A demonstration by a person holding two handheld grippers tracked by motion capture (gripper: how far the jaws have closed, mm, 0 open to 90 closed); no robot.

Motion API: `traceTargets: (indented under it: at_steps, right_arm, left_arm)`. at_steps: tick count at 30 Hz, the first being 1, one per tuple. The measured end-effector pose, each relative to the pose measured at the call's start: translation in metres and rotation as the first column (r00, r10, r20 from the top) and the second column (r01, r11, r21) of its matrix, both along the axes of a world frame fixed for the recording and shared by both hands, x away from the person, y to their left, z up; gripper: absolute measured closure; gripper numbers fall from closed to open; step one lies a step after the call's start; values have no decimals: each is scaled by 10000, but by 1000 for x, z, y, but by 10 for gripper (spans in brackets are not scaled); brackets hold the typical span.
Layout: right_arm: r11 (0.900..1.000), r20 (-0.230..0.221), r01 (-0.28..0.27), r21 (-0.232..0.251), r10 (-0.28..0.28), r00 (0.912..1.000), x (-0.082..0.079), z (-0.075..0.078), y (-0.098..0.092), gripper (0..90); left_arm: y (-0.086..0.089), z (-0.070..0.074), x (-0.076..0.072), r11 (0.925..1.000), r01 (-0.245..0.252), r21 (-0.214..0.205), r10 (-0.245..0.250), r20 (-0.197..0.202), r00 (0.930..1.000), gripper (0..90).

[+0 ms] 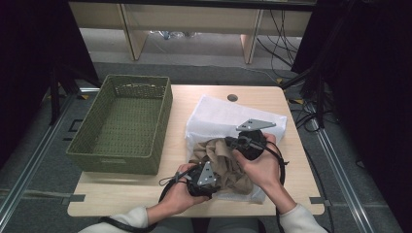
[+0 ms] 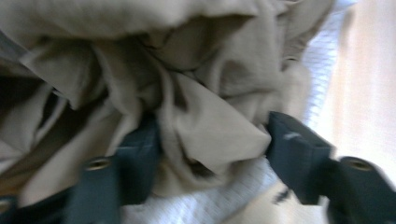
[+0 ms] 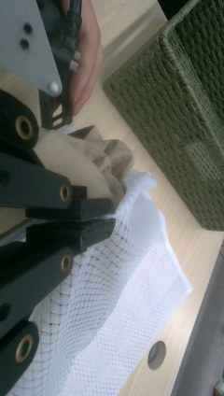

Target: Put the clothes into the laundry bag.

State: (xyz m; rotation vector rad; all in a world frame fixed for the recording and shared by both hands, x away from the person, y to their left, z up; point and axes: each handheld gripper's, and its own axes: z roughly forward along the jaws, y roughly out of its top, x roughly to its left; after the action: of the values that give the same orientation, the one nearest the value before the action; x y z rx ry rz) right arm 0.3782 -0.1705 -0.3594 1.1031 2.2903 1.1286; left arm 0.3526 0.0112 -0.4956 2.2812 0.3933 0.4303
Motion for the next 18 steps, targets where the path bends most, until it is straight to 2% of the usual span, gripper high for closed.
traceTargets:
  at_steps: [1,2,3,4,6,7,9,11,12,13,14,15,16,18]
  right_arm:
    - [10000,-40,22,51,-22,10000,0,0,1,898]
    - [9998,102,-193,-24,193,9998,1,0,0,899]
    - [9999,26,-144,60,144,9999,0,0,1,899]
    - [9998,133,-206,-51,207,9997,-1,1,1,899]
    - [9997,-28,-204,116,205,9998,-4,3,5,899]
    - [9994,75,-351,62,351,9994,-3,3,4,899]
    - [9994,97,-342,60,342,9994,-4,4,5,899]
    - [9995,48,-306,84,306,9995,-4,4,4,899]
    - [9997,-148,-115,201,118,9998,-5,4,5,899]
    - [9995,37,-276,142,275,9996,-3,3,3,899]
    - [9996,-59,-219,151,220,9997,-3,3,3,899]
    - [9997,60,-254,43,253,9997,-2,2,2,899]
    - [9997,-31,-213,143,214,9998,-2,2,3,899]
    - [9996,15,-235,154,234,9997,-2,3,3,899]
  left_arm:
    - [-1,0,2,9999,-73,72,73,83,9999,475]
    - [-2,1,4,9998,-112,157,110,92,9999,509]
    - [-3,0,5,9998,-178,102,179,-49,9998,550]
    - [-4,0,7,9997,-246,13,246,-172,9996,588]
    - [-5,-1,9,9998,-208,-24,208,-123,9997,650]
    - [-5,-1,10,9998,-195,-58,195,-50,9998,689]
    - [-6,-1,11,9998,-172,-69,172,29,9998,752]
    - [-7,0,13,9999,-137,-103,135,-118,9998,804]
    - [-7,1,14,9998,-99,-163,96,-217,9997,829]
    - [-8,2,14,9995,-129,-282,121,-303,9995,842]
    - [-8,3,15,9994,-107,-321,96,-317,9995,850]
    - [-7,5,16,9987,-160,-485,141,-390,9991,855]
    - [-7,8,16,9966,-174,-800,138,-447,9989,859]
    - [-6,14,17,9937,-270,-1089,232,-360,9991,864]
